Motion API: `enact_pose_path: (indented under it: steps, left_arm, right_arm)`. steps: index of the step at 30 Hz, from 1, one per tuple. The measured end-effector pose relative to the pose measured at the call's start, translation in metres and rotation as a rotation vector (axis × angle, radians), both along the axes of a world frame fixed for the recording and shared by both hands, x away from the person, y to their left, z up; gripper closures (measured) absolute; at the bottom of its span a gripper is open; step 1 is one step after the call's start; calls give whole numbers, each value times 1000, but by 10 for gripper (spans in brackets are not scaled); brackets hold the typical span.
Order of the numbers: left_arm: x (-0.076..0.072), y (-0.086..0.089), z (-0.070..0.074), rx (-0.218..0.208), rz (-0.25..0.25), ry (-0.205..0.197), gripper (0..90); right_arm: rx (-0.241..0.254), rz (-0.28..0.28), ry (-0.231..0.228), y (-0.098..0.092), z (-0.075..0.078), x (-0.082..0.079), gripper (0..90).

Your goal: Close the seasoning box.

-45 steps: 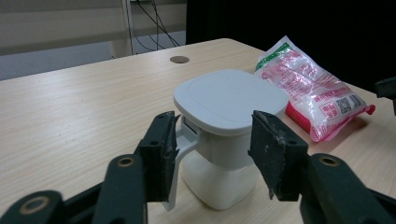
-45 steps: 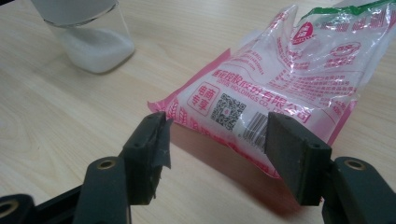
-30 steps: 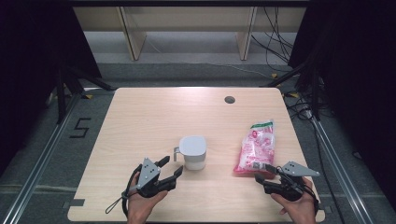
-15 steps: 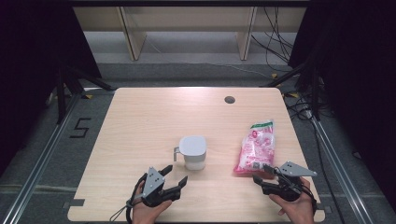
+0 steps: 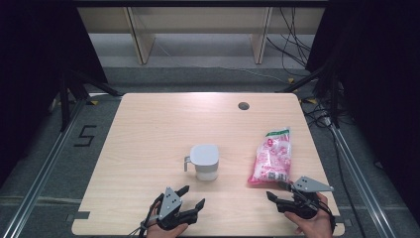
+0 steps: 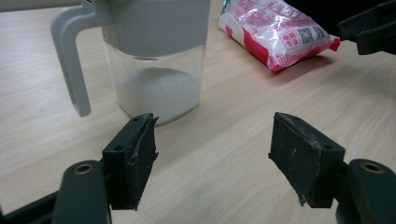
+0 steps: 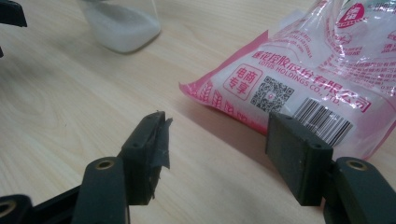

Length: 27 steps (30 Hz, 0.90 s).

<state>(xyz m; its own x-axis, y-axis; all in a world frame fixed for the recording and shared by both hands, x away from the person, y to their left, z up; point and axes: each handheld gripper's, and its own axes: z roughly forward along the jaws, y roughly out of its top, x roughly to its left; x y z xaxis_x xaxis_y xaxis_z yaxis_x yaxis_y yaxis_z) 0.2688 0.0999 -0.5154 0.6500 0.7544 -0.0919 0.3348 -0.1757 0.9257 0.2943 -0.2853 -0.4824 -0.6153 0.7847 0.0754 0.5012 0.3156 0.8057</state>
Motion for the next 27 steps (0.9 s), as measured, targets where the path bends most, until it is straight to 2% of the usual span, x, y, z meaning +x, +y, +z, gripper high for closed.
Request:
enact_pose_path:
  steps: [1, 2, 3, 5, 6, 8, 9, 10, 11, 12, 13, 14, 16, 20, 22, 23, 24, 25, 26, 27]
  left_arm:
    - [0, -1, -1, 3, -1, 2, 304]
    - [0, -2, -2, -11, -7, 2, 303]
    - [-1, -2, -2, 0, -11, 4, 302]
    - [-1, -2, -3, -1, -9, 3, 302]
    - [-1, -2, -3, -2, -8, 3, 301]
    - [-2, -2, -2, -11, -7, 5, 300]
    - [-2, -1, -2, 7, -4, 5, 299]
    - [-2, -1, -2, -1, 0, 6, 298]
    - [-2, 0, -2, -5, 4, 11, 297]
    - [-2, 0, -2, -1, 2, 7, 296]
    - [-2, 0, -2, -14, 6, 8, 295]
    - [-2, 0, -2, -10, 5, 6, 294]
    - [-2, 1, -2, 3, 3, 6, 294]
    - [-2, 2, -2, 9, 3, 11, 293]
    - [-3, 1, -3, -14, 15, 31, 294]
    - [-2, 2, -2, 2, 6, 19, 293]
    - [-3, 1, -3, -21, 16, 27, 293]
    - [-1, 3, -2, -5, 8, 15, 293]
    - [0, 5, -3, -8, 7, 15, 292]
    - [1, 7, -3, -4, 11, 11, 291]
  right_arm:
    - [25, 0, 7, 1, 0, -2, 392]
    - [13, 4, 13, 0, 0, -3, 391]
    - [29, -13, 42, 2, 0, -6, 390]
    - [4, 10, 13, 0, -2, -6, 389]
    - [13, 6, 20, 1, -3, -8, 389]
    - [-19, 7, 21, 1, -4, -8, 388]
    - [-3, 21, 26, 1, -4, -9, 387]
    - [6, 12, 41, 3, -5, -11, 386]
    - [-5, 19, 35, 2, -4, -10, 386]
    - [15, 10, 52, 4, -5, -11, 383]
    - [-13, 26, 34, 3, -6, -10, 383]
    - [-13, 35, 30, 3, -7, -8, 383]
    - [3, 19, 51, 4, -6, -10, 382]
    - [-4, 28, 42, 4, -6, -9, 381]
    - [-1, 28, 46, 4, -6, -9, 381]
    - [-1, 28, 45, 4, -7, -9, 380]
    - [-1, 26, 47, 4, -6, -9, 381]
    - [2, 24, 50, 4, -7, -10, 380]
    - [13, 9, 68, 5, -6, -11, 380]
    - [8, 16, 61, 5, -7, -10, 380]
